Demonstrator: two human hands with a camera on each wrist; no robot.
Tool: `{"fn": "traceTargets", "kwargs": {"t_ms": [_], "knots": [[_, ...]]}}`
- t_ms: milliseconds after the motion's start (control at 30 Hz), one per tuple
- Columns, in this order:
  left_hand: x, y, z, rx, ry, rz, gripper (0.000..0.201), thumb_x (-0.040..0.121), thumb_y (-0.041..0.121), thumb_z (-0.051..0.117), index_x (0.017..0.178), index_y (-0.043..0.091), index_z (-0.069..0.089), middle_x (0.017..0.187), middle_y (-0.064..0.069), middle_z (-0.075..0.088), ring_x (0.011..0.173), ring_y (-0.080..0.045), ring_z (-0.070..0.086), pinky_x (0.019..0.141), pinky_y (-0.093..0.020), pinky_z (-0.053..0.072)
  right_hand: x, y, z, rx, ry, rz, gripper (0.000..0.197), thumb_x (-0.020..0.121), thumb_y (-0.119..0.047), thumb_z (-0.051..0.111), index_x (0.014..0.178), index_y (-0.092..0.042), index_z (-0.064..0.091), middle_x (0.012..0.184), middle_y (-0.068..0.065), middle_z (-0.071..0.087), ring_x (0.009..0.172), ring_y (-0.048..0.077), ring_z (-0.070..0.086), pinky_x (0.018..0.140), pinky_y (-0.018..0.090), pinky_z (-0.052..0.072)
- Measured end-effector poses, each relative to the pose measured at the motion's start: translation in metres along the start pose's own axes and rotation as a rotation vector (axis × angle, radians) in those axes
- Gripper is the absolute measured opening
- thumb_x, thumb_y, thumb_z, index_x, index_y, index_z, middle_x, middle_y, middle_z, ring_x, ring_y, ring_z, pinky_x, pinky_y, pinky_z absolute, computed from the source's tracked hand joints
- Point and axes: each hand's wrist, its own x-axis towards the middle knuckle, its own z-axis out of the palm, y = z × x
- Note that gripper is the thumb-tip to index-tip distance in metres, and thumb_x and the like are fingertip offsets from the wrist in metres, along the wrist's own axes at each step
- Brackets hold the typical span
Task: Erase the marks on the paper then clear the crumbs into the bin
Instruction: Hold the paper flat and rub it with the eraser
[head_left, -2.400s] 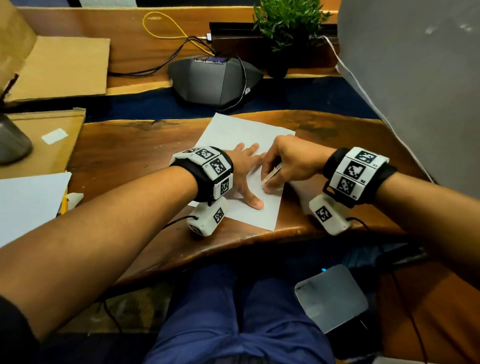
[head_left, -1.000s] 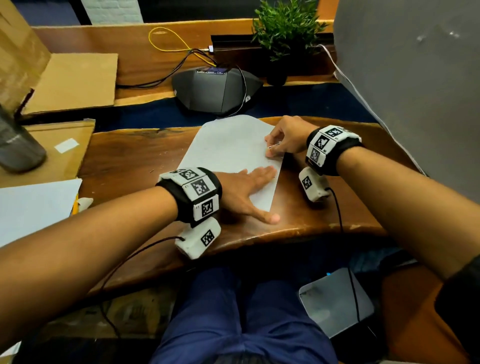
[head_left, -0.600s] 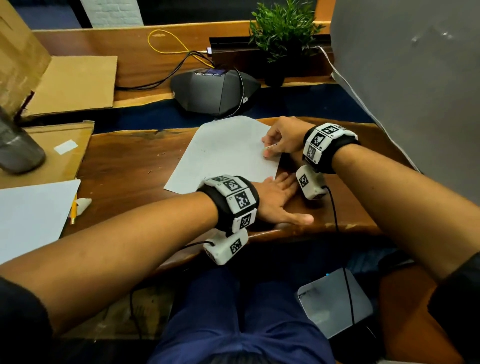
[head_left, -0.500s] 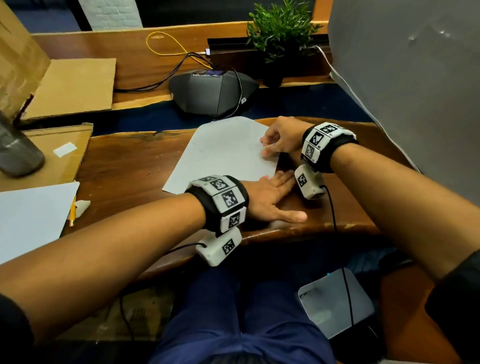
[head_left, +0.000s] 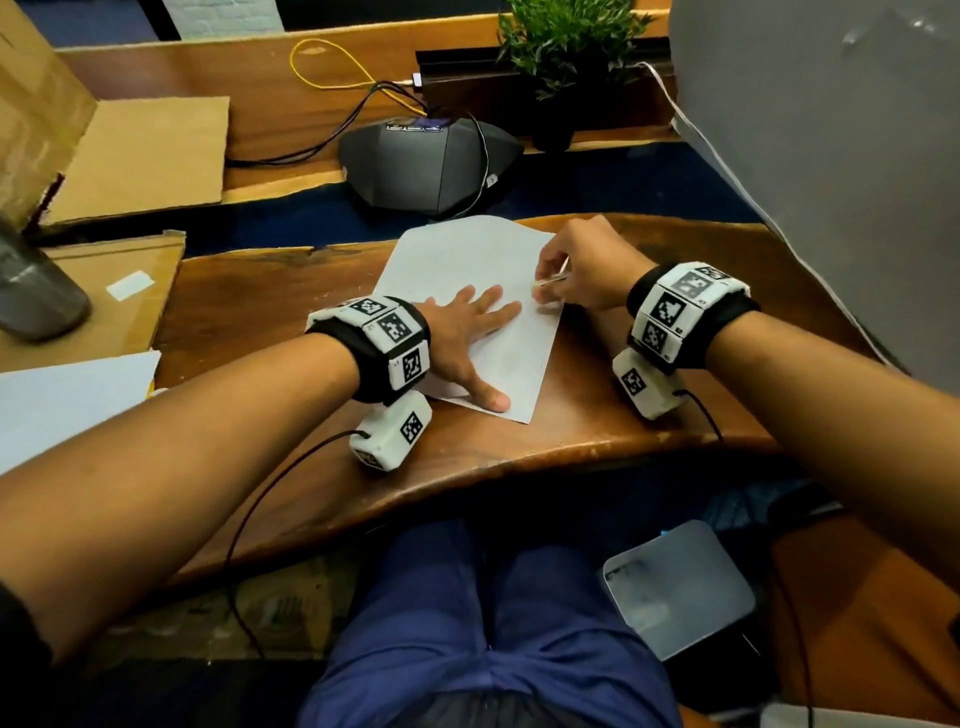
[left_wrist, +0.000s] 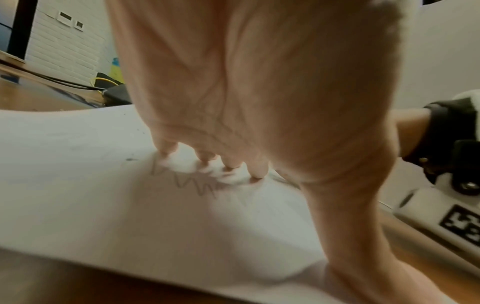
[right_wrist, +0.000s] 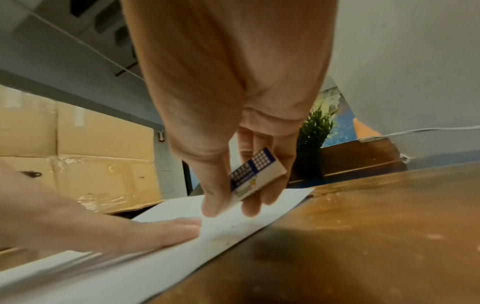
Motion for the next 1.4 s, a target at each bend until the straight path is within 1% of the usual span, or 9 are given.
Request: {"fn": "traceTargets", "kwargs": {"t_ms": [133, 233, 400, 567, 733, 933, 1067, 1233, 1400], "knots": [[0.002, 0.000, 0.001, 0.030, -0.015, -0.008, 0.137, 0.056, 0.082, 0.067, 0.148, 0.040, -0.025, 0.158, 0.009, -0.032, 0.147, -0.023, -0.024, 0.118, -0.060, -0.004, -0.019, -0.005, 0.000, -0.013, -0.145, -0.069, 0.023, 0.084, -0.028, 0.079, 0.103, -0.015, 0.079, 0.103, 0.002, 0.074, 0.090, 0.015, 0.063, 0.077, 0.030, 0.055], [0.002, 0.000, 0.001, 0.032, -0.023, -0.016, 0.138, 0.055, 0.083, 0.067, 0.148, 0.040, -0.026, 0.157, 0.009, -0.033, 0.147, -0.022, -0.024, 0.118, -0.061, -0.003, -0.020, -0.009, 0.002, -0.038, -0.166, -0.133, 0.029, 0.091, -0.027, 0.072, 0.117, -0.014, 0.074, 0.118, 0.002, 0.071, 0.098, 0.014, 0.061, 0.082, 0.025, 0.049], [0.002, 0.002, 0.002, 0.028, -0.036, -0.030, 0.137, 0.056, 0.083, 0.067, 0.148, 0.040, -0.027, 0.157, 0.010, -0.034, 0.147, -0.021, -0.026, 0.116, -0.064, -0.003, -0.019, -0.011, 0.003, -0.063, -0.124, -0.145, 0.029, 0.089, -0.024, 0.074, 0.117, -0.015, 0.074, 0.116, 0.004, 0.070, 0.092, 0.013, 0.057, 0.070, 0.020, 0.044], [0.000, 0.004, 0.000, 0.044, -0.051, -0.036, 0.136, 0.060, 0.081, 0.066, 0.149, 0.036, -0.026, 0.156, 0.009, -0.036, 0.147, -0.023, -0.026, 0.116, -0.064, -0.002, -0.038, -0.026, -0.002, -0.052, -0.393, -0.274, 0.021, 0.085, -0.035, 0.077, 0.104, -0.026, 0.078, 0.093, -0.013, 0.069, 0.077, 0.003, 0.057, 0.061, 0.010, 0.036], [0.000, 0.005, 0.001, 0.036, -0.044, -0.041, 0.136, 0.058, 0.081, 0.067, 0.147, 0.041, -0.027, 0.157, 0.009, -0.034, 0.147, -0.023, -0.024, 0.116, -0.066, 0.001, -0.019, -0.018, -0.004, -0.001, -0.173, -0.188, 0.024, 0.085, -0.031, 0.078, 0.106, -0.020, 0.078, 0.099, -0.005, 0.075, 0.079, 0.006, 0.060, 0.060, 0.010, 0.038], [-0.001, 0.005, -0.001, 0.039, -0.055, -0.047, 0.136, 0.057, 0.081, 0.066, 0.148, 0.040, -0.025, 0.156, 0.008, -0.036, 0.147, -0.024, -0.025, 0.115, -0.067, 0.001, -0.039, -0.029, -0.005, 0.018, -0.381, -0.231, 0.016, 0.078, -0.035, 0.083, 0.093, -0.028, 0.079, 0.084, -0.012, 0.073, 0.076, 0.006, 0.061, 0.062, 0.015, 0.045], [0.001, 0.005, 0.000, 0.049, -0.052, -0.050, 0.137, 0.055, 0.083, 0.066, 0.146, 0.044, -0.027, 0.157, 0.007, -0.035, 0.147, -0.026, -0.024, 0.115, -0.067, 0.003, -0.025, -0.017, -0.003, 0.053, -0.146, -0.131, 0.022, 0.080, -0.034, 0.082, 0.097, -0.021, 0.081, 0.092, -0.006, 0.076, 0.075, 0.005, 0.061, 0.062, 0.012, 0.041], [-0.002, 0.006, -0.002, 0.041, -0.055, -0.054, 0.136, 0.055, 0.083, 0.066, 0.148, 0.042, -0.024, 0.156, 0.008, -0.036, 0.147, -0.025, -0.024, 0.116, -0.067, 0.003, -0.046, -0.036, 0.005, 0.023, -0.304, -0.229, 0.013, 0.079, -0.031, 0.082, 0.089, -0.024, 0.080, 0.082, -0.011, 0.073, 0.072, -0.001, 0.061, 0.059, 0.009, 0.044], [-0.001, 0.006, -0.002, 0.055, -0.064, -0.062, 0.137, 0.055, 0.084, 0.066, 0.146, 0.043, -0.028, 0.156, 0.007, -0.035, 0.147, -0.025, -0.024, 0.116, -0.066, 0.003, -0.031, -0.022, 0.002, 0.062, -0.112, -0.089, 0.019, 0.078, -0.031, 0.082, 0.093, -0.018, 0.081, 0.088, -0.004, 0.075, 0.082, 0.011, 0.067, 0.065, 0.018, 0.049]]}}
